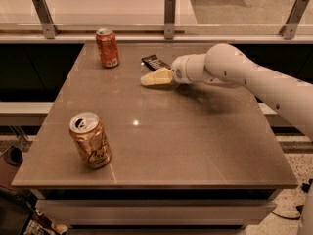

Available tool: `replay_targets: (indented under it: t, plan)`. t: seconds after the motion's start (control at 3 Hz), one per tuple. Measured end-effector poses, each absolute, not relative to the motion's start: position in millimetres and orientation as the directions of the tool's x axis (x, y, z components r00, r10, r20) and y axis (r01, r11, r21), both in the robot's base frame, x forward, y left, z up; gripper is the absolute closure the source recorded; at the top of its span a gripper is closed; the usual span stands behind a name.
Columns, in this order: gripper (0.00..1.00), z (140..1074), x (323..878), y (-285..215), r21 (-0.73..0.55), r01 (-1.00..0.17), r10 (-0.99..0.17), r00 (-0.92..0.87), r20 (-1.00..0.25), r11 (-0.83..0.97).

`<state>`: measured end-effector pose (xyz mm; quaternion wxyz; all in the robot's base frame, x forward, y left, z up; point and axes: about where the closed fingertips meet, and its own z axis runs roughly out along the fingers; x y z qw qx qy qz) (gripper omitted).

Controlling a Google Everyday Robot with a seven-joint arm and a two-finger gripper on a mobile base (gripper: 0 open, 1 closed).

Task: Move rxbar chocolate near orange can

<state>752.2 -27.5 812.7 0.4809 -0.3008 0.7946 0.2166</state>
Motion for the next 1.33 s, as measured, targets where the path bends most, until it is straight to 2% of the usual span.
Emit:
replay_targets:
  t: [1.0,1.33]
  plan:
    - [0.0,814,752,-28,0.049,-0.684,-0.273,-0.355,-0.894,0.728]
    - [0.18,826,754,-33,-0.041,-0.646,-0.329,-0.331,-0.885,0.762]
